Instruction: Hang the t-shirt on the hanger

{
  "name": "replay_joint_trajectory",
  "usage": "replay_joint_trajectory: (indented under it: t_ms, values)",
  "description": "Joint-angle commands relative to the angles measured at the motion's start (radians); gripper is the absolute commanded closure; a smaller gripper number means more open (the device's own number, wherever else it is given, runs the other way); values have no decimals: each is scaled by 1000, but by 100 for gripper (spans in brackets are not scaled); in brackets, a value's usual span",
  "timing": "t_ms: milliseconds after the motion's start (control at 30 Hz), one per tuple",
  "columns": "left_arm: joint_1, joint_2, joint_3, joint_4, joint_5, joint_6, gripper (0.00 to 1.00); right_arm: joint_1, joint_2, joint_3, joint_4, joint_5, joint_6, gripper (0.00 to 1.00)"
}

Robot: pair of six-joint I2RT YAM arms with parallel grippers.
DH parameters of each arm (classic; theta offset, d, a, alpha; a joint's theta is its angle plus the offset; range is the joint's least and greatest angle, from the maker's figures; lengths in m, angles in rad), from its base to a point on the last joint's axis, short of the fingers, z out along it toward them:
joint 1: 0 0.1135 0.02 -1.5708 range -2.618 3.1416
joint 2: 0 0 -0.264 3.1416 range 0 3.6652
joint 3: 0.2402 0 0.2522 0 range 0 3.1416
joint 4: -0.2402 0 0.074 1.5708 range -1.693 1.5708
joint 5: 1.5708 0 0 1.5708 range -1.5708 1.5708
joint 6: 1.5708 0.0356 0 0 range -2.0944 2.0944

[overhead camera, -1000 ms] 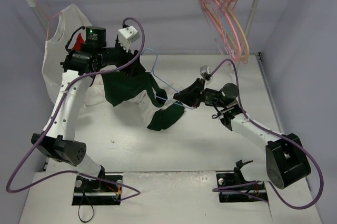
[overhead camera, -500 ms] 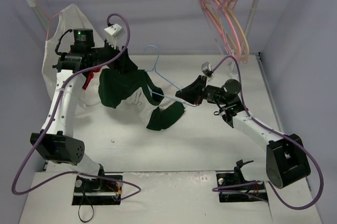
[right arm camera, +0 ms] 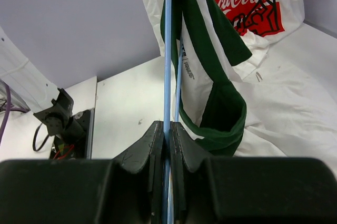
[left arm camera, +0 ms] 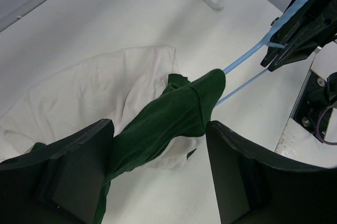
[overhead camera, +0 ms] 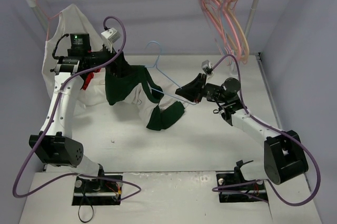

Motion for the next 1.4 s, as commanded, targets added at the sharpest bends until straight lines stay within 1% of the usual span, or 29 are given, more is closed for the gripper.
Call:
replay_joint_trajectory:
  t_ms: [0,100,233,267,300,333,367,433,533,800,967,1067,1100,1200,1233,1300,1333,1367]
  values:
    - [0,-14,37,40,58,37,30,-5,-3,76,188,-19,34,100]
    - [0,1,46,39,63,37,30,-3,6,84,202,-42,52,100]
    - [-3,10,42,34,130,24,30,-3,11,91,186,-61,48,100]
    - [-3,12,36,34,147,23,33,-3,11,97,171,-62,42,100]
    - [-5,9,14,34,154,20,39,-3,11,101,163,-68,34,100]
    - [-5,7,2,37,158,17,42,-5,14,105,151,-70,31,100]
    - [-6,-2,-29,49,164,6,49,-5,18,114,144,-70,20,100]
    - [-6,-14,-61,69,177,-11,55,-5,23,124,127,-70,11,100]
    - [-14,-40,-113,112,197,-46,61,-5,38,140,120,-70,12,100]
    - [-65,-85,-169,120,187,-60,61,4,78,168,114,-64,32,100]
    - [-81,-111,-204,120,186,-66,61,6,75,179,55,-45,-4,100]
    - [-83,-129,-221,120,178,-68,70,6,66,180,13,-33,-21,99]
    - [-83,-137,-230,120,171,-66,80,6,54,182,-5,-15,-41,96]
    - [-85,-154,-244,120,122,-69,100,4,19,193,-122,37,-90,80]
    - [-85,-159,-248,123,105,-74,100,3,9,199,-208,97,-133,76]
    - [-85,-168,-253,128,54,-85,100,1,-23,223,-298,172,-173,61]
    - [-85,-169,-256,129,43,-88,100,1,-31,232,-373,232,-200,58]
    - [-86,-177,-256,135,28,-92,100,0,-41,243,-411,266,-210,55]
